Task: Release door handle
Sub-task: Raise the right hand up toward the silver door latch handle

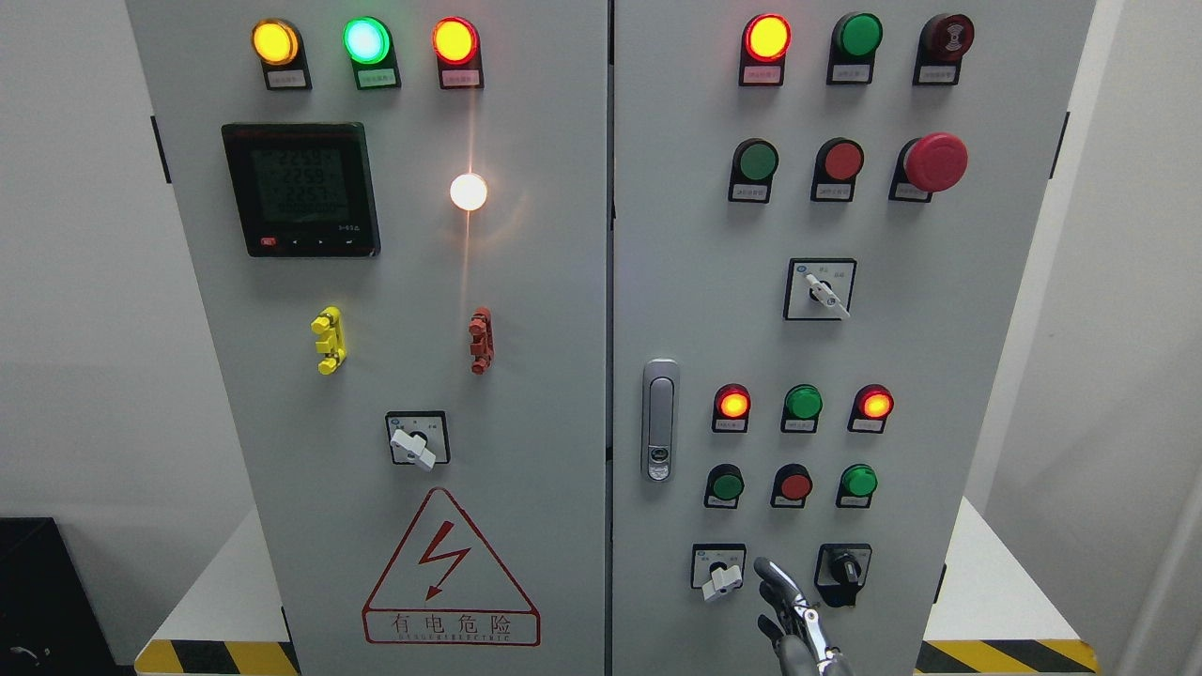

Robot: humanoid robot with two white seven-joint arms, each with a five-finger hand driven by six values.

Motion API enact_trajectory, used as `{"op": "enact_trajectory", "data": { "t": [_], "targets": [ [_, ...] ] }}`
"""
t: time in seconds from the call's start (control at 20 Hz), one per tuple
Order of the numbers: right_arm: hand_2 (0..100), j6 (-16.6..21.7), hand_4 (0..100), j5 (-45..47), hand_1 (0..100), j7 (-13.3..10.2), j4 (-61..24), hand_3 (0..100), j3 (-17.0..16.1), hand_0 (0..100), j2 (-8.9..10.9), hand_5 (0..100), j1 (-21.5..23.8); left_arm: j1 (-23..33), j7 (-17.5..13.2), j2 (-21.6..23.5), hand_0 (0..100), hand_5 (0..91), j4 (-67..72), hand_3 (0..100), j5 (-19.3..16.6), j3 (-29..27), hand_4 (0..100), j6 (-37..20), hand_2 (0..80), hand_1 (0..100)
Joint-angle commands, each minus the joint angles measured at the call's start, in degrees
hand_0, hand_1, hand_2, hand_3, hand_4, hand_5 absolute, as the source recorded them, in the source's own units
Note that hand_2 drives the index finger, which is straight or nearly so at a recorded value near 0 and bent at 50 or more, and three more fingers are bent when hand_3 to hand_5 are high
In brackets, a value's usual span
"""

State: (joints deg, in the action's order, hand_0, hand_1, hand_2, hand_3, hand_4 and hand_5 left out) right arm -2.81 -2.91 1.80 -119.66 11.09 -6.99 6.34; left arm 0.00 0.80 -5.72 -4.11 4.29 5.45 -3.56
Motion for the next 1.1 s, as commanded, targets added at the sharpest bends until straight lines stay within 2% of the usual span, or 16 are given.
{"op": "enact_trajectory", "data": {
  "t": [0.0,0.45,0.55,0.65,0.7,0.8,0.85,0.95,1.05],
  "targets": [
    [0,-0.2,0,0.0,0,0.0,0.0,0,0.0,38,0.04,0,0.0,1.0,0.0,0.0,12,0.0,0.0,0,0.0,0.0,0,0.0,0.0,56],
    [0,-0.2,0,-0.1,0,0.0,0.0,0,0.2,38,0.13,0,-0.2,1.0,0.0,0.0,12,0.0,0.0,0,0.0,0.0,0,0.0,0.0,56],
    [0,-0.3,7,-0.1,0,0.0,0.0,4,0.2,36,0.13,0,-0.3,1.0,0.0,0.0,12,0.0,0.0,0,-0.1,0.0,0,0.0,0.0,56],
    [0,-0.3,37,-1.1,3,0.0,0.0,28,0.2,36,0.13,26,-0.1,1.0,0.0,0.0,12,0.0,0.0,0,0.0,0.0,0,0.0,0.0,56],
    [0,-0.4,42,-2.4,5,0.0,0.1,34,0.2,37,0.13,31,-0.1,1.0,0.0,0.0,12,0.0,0.1,0,0.0,0.0,0,0.0,0.0,56],
    [0,-0.4,61,-5.2,12,0.0,0.1,51,0.2,40,0.13,63,-0.2,1.0,0.0,0.0,12,0.0,0.0,0,-0.1,0.0,0,0.0,0.0,56],
    [0,-0.4,64,-7.1,13,0.0,0.1,54,0.2,41,0.13,69,-0.3,1.0,0.0,0.0,12,0.0,0.1,0,0.0,0.0,0,0.0,0.0,56],
    [0,-0.4,78,-11.7,18,0.0,0.1,69,0.3,44,-0.13,83,-0.8,1.0,0.0,0.0,12,0.0,0.0,0,-0.1,0.0,0,0.0,0.0,56],
    [0,-0.4,85,-17.3,22,-0.1,0.2,77,0.5,46,-0.22,90,-1.7,1.0,0.0,0.0,12,0.0,0.1,0,0.0,0.0,0,0.0,0.0,56]
  ]
}}
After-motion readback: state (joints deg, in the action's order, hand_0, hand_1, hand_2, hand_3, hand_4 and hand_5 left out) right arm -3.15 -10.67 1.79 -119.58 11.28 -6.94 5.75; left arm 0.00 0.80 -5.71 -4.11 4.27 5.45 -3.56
